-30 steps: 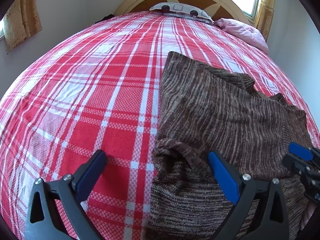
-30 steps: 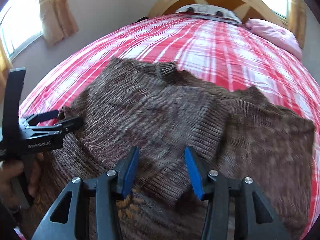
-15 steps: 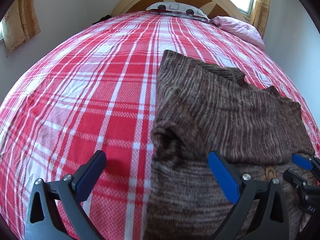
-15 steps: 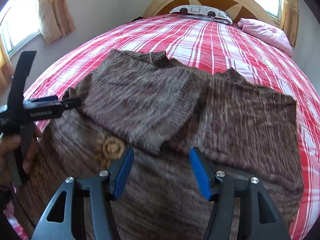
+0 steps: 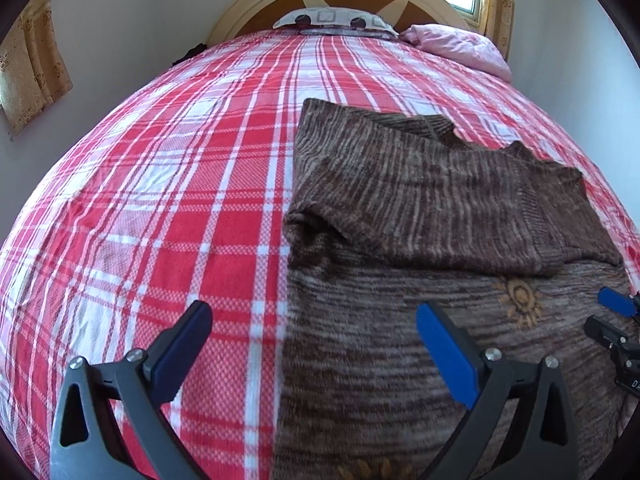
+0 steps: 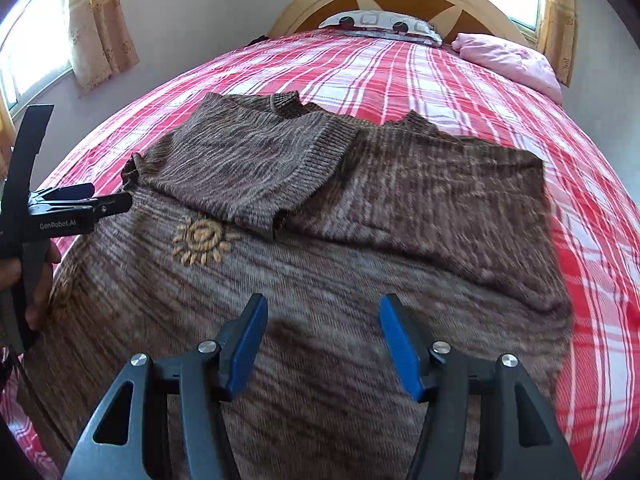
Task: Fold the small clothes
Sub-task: 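Move the left tool over the sweater's ribbed hem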
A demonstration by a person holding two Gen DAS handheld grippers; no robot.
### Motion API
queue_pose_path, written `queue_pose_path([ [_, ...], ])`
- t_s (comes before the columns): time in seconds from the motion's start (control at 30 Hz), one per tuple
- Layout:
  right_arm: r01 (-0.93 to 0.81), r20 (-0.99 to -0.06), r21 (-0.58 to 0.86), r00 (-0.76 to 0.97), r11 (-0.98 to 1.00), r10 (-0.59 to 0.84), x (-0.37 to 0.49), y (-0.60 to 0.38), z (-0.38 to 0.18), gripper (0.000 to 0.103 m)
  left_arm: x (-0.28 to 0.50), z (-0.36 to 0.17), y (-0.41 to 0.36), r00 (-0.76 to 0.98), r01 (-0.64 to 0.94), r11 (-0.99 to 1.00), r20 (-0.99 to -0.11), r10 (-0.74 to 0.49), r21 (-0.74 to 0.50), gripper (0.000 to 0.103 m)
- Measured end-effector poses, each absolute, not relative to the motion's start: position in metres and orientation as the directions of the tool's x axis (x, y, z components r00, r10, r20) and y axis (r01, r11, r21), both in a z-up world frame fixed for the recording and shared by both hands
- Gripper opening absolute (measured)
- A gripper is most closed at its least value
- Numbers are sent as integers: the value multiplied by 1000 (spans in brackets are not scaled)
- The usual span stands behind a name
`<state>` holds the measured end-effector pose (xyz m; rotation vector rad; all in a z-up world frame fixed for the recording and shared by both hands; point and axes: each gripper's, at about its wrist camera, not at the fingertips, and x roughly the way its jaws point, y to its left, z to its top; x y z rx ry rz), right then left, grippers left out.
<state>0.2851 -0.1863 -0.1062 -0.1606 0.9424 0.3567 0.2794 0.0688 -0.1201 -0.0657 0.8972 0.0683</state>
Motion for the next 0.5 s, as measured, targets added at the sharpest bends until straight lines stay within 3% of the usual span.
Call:
queue_pose_path([
  [0.5,-334,-787,29,573,942,227,215,-224,-99,60,201,-113,60,654,-54,997,-757,-5,-54,103],
])
